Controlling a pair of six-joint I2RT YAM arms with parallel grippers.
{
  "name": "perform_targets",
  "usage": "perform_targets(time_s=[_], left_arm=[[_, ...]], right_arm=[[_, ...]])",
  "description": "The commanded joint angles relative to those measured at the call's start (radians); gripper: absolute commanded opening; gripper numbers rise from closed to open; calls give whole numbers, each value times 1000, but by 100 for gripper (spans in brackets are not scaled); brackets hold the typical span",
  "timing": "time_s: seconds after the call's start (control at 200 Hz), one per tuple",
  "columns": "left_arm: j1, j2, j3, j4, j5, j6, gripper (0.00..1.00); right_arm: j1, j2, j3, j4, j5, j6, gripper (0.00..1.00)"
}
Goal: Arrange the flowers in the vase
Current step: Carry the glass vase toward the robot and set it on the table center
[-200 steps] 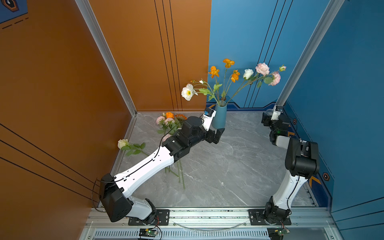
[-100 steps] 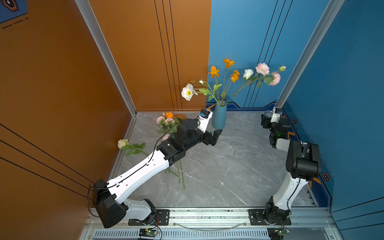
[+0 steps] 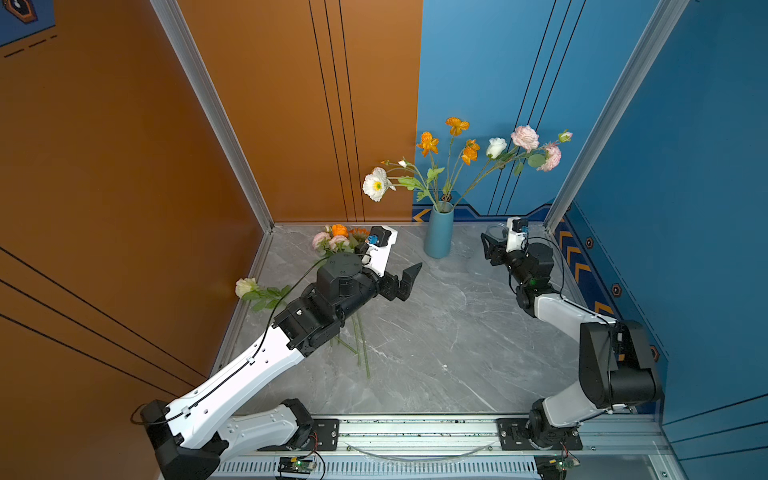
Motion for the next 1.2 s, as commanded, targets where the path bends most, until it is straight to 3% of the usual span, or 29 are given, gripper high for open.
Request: perform_targets(time_s=[0.0,0.27,0.546,0.896,1.196], left_arm=[[19,-51,-30,-106,-62,12,98],[61,-193,-77,-242,-28,4,98],[92,-258,-116,-340,7,-30,98],[105,-269,-127,-342,19,-56,98],[107,-261,-124,-340,16,-63,98]], right_arm=[[87,-107,-9,16,33,30,38],[324,-219,-31,-115,104,27,38],[521,-158,-65,-52,194,37,38],[628,-47,-142,151,227,42,40],[661,-20,-159,158,249,37,43]])
